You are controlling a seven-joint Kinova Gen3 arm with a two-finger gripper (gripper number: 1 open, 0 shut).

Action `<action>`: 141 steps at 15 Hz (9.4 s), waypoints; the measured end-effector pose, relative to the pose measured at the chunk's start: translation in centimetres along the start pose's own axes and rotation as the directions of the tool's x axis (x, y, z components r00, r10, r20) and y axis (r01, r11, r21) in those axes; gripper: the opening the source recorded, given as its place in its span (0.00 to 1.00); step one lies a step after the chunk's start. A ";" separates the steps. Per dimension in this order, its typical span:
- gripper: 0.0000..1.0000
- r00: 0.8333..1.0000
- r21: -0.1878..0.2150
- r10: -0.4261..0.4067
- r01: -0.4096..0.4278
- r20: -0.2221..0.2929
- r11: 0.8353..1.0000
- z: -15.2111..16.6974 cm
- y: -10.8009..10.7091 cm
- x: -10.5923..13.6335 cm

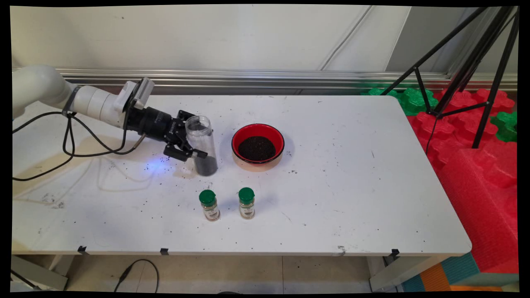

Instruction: Pick up the black seasoning powder from the table, then pour the black seasoning powder in the red bowl

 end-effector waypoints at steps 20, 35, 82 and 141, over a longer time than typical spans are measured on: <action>0.00 0.997 0.070 0.010 -0.005 -0.073 0.998 -0.8 -1.7 3.9; 0.00 0.991 0.190 0.107 -0.090 -0.082 0.978 -2.9 -5.6 10.6; 0.00 0.467 0.206 0.854 -0.881 0.230 0.426 7.9 -7.9 13.3; 0.00 -0.510 -0.016 0.800 -0.846 0.315 -0.533 10.6 -4.7 12.5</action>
